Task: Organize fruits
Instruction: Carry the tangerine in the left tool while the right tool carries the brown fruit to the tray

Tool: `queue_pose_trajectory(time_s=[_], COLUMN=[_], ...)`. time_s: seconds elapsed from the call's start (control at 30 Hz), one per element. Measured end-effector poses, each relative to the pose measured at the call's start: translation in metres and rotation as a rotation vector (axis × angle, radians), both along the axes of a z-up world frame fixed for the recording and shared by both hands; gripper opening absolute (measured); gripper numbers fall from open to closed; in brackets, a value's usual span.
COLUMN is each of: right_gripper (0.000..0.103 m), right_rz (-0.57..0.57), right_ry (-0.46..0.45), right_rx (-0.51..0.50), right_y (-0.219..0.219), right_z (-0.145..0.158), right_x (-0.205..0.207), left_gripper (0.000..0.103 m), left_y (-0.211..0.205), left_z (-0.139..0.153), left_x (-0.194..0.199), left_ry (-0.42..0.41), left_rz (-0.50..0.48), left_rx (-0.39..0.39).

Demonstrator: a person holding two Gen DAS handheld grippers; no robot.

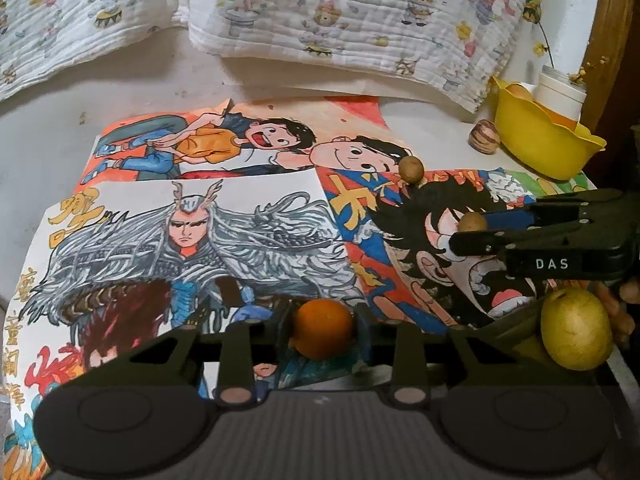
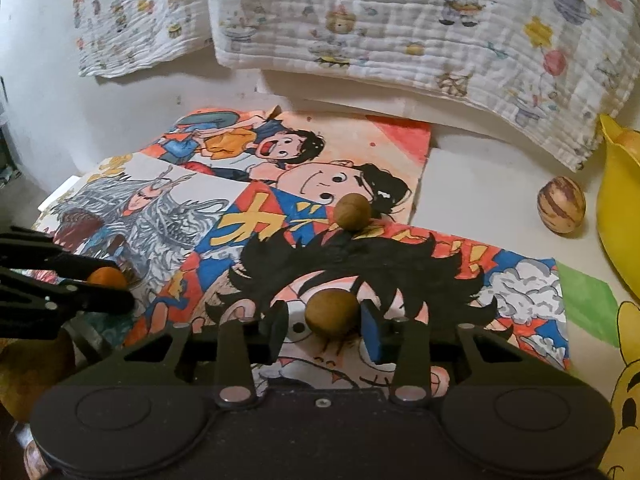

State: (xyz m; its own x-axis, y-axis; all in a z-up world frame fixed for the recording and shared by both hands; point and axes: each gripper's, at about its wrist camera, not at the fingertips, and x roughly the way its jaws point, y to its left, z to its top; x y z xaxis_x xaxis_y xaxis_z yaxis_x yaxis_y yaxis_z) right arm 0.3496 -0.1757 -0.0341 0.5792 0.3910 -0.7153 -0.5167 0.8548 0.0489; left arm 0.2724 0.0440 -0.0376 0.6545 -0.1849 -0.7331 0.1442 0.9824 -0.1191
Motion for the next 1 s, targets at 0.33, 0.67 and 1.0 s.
queue_pose_trajectory(time_s=[0.33,0.67,1.0], right_gripper=[0.032,0.031,0.031], right_rz=[0.077,0.139,0.172], right_ry=[-0.014,-0.054,-0.120], right_rx=[-0.014,-0.041,-0.003], right_y=[0.011,0.020,0.021], right_z=[0.001,0.006,0.029], right_x=[-0.003,-0.010,-0.033], left_gripper=[0.036,0.035,0.035], left_y=[-0.006,-0.007,-0.009], left_z=[0.000,0.002,0.020], left_x=[0.002,0.002,-0.009], left_ry=[0.001,0.006,-0.035], left_rz=[-0.019,-0.017,-0.014], left_rx=[-0.006,-0.018,-0.028])
